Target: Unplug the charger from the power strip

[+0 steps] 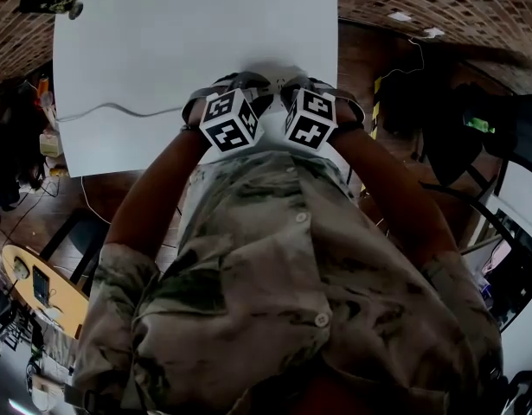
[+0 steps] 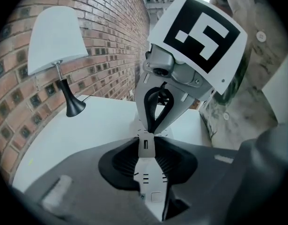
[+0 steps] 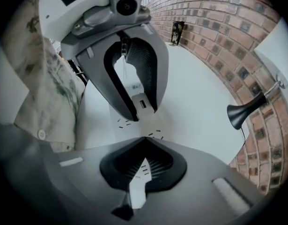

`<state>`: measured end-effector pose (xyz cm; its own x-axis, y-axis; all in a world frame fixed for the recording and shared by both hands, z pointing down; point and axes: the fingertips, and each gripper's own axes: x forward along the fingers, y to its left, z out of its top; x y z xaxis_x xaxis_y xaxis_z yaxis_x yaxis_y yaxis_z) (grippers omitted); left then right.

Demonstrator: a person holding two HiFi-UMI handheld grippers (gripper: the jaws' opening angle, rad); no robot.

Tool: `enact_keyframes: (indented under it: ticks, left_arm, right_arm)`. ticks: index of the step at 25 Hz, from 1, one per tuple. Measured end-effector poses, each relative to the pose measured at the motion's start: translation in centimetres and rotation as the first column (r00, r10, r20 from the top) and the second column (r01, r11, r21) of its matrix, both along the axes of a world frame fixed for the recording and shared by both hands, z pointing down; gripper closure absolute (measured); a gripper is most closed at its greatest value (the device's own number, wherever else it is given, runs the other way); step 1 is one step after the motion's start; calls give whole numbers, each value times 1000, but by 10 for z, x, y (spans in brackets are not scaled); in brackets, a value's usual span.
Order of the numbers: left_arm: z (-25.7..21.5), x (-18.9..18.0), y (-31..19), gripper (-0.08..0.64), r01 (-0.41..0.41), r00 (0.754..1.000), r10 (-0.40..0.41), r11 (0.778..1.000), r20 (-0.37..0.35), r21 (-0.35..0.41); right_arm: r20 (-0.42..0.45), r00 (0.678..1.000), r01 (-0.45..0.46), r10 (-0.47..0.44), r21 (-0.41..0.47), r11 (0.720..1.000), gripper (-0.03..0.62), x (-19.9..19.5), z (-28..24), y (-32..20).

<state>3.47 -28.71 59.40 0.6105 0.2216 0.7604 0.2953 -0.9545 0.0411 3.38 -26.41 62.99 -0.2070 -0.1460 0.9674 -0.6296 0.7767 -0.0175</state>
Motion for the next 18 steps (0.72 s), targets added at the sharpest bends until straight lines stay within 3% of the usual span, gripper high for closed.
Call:
enact_keyframes:
  ticks: [5,8,10,13,18]
  left_arm:
    - [-1,0,0,454,-15,999,15,1000,35,-6]
    - [-40,10,-24,456,71,996,-74,996,-58,-56]
    - [-72,17,-51,454,86,991,-88,996,-101,-25]
    - [-92,5,-60,454,95,988,-98,995,-123,-30]
    - [-104,-22,-62,453,204,969,-207,978,-137,-39]
  right_arm:
    - [-16,1000,0,-1,-25,1000,597,0,1,-1]
    - [-19,1000,-1,1,-35,999,597,-2,2,0]
    - [-6,1000,-2,2,-41,999,597,1,1,-1]
    - [2,1000,7,-6,-39,999,597,1,2,3]
    - [91,995,-27,27,-4,1000,589,3,-3,-2]
